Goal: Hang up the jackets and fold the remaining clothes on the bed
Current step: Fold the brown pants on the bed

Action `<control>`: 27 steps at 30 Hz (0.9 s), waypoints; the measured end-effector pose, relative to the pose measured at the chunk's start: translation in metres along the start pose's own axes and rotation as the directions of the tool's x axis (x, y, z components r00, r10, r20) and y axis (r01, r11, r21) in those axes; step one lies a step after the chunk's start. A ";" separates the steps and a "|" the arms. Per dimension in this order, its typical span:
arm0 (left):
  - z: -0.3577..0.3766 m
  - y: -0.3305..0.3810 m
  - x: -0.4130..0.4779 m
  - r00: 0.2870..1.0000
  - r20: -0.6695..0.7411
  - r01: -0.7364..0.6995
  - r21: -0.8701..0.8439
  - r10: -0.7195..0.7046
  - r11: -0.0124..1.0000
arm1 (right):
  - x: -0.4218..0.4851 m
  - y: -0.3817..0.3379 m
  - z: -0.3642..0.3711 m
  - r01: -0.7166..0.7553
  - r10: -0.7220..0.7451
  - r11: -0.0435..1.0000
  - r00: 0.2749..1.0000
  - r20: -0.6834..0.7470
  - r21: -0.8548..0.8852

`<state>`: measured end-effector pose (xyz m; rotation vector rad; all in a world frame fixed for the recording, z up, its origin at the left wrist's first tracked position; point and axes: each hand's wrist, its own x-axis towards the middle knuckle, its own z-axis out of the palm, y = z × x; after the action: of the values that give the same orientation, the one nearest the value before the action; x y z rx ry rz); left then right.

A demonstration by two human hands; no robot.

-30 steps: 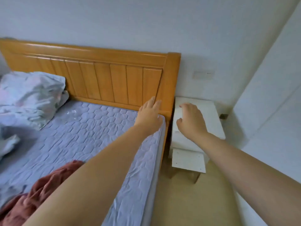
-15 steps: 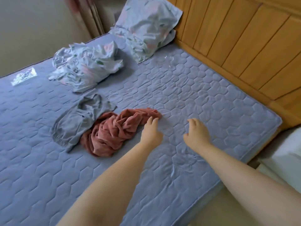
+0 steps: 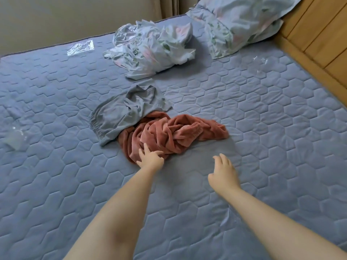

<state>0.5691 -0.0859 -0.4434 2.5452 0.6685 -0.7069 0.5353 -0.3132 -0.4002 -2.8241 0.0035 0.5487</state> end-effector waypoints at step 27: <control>0.192 0.133 -0.102 0.312 0.786 0.197 -0.603 0.534 0.773 | -0.005 0.195 0.018 -0.329 0.525 0.780 0.807 -0.271 0.532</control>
<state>0.4941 -0.3224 -0.5023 1.1456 0.0855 -1.4200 0.5143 -0.4971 -0.4644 -2.3878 0.7903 0.0083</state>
